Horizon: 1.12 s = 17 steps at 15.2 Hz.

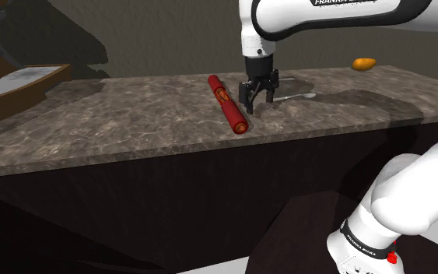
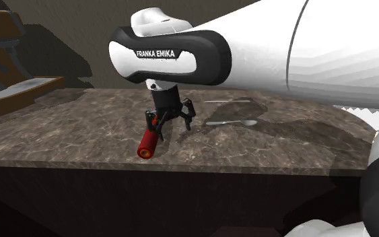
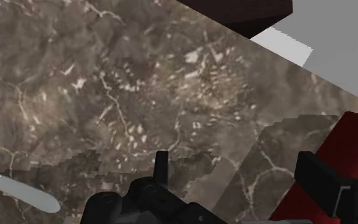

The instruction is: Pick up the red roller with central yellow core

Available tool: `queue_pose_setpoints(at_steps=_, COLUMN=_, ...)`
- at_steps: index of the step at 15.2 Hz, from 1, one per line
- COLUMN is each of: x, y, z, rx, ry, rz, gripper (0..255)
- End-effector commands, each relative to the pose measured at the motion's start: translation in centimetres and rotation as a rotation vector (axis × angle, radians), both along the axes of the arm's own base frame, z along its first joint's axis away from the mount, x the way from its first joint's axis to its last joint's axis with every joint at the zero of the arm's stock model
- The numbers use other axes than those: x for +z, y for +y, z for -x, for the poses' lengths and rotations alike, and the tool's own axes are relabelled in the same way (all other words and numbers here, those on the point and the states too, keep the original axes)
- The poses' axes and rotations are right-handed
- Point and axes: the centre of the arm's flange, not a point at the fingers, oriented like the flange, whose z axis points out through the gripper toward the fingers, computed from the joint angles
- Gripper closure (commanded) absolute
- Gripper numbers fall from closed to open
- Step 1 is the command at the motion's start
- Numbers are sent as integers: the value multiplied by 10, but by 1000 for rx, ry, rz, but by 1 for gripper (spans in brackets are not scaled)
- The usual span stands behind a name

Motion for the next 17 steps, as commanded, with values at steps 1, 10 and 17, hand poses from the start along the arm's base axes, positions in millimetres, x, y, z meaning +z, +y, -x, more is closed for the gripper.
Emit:
queue_pose_setpoints(at_steps=1, x=0, y=2, z=-27, rx=-61, ry=-10, rz=6, gripper=0)
queue_pose_setpoints(at_steps=10, x=13, y=-9, z=-142, rx=-319, ry=-55, rz=34, gripper=0)
queue_pose_setpoints(at_steps=17, x=-11, y=-14, z=-161, rx=-362, ry=-62, rz=38, gripper=0)
